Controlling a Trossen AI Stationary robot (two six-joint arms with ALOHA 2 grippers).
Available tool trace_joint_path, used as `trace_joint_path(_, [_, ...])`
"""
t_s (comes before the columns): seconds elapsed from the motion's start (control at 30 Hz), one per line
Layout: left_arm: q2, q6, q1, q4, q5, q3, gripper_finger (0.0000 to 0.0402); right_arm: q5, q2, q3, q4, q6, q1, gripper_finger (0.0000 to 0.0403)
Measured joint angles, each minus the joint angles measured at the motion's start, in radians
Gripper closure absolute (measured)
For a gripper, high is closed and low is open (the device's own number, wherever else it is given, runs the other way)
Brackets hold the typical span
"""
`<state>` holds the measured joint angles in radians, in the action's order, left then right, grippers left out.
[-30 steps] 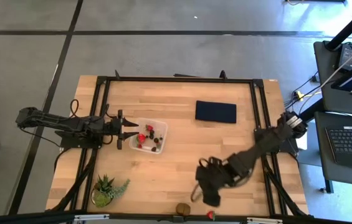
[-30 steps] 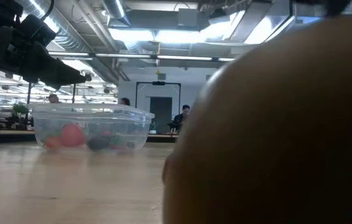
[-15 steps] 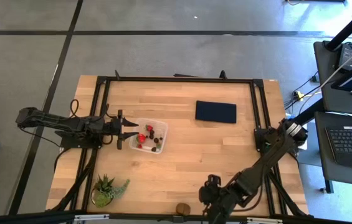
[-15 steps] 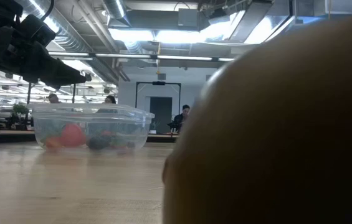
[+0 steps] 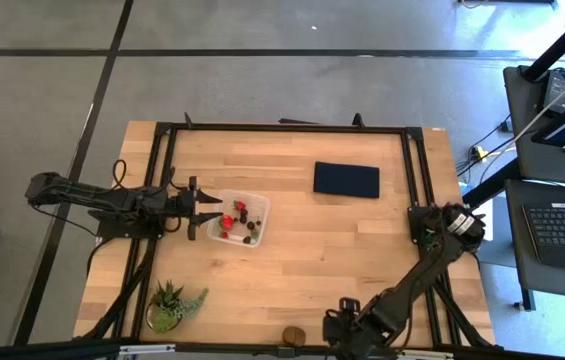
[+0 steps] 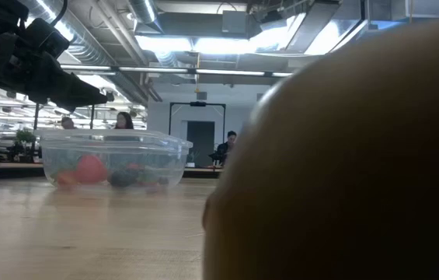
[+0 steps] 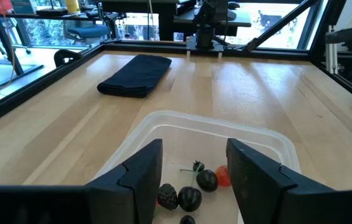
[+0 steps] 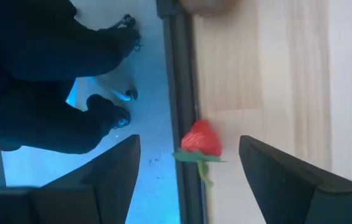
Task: Pick and placing Produce into tupperware
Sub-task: Put the strawberry into the transparent bin
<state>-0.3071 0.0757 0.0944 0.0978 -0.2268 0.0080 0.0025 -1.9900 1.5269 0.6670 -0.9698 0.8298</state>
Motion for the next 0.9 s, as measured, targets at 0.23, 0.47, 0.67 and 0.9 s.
trace_joint_path(0.23, [0.000, 0.000, 0.000, 0.000, 0.000, 0.000, 0.0239, 0.028, -0.022, 0.001, -0.028, -0.007, 0.011, 0.0129])
trace_joint_path(0.47, [0.000, 0.000, 0.000, -0.001, 0.000, 0.000, 0.0236, 0.001, -0.084, 0.001, -0.036, 0.031, 0.011, 0.0129])
trace_joint_path(0.67, [0.000, 0.000, 0.000, -0.001, 0.000, 0.000, 0.0231, 0.000, -0.109, 0.001, -0.034, 0.033, 0.013, 0.0129])
trace_joint_path(0.9, [0.000, 0.000, 0.000, -0.001, 0.000, 0.000, 0.0239, 0.002, -0.112, 0.001, -0.008, 0.034, 0.027, 0.0129])
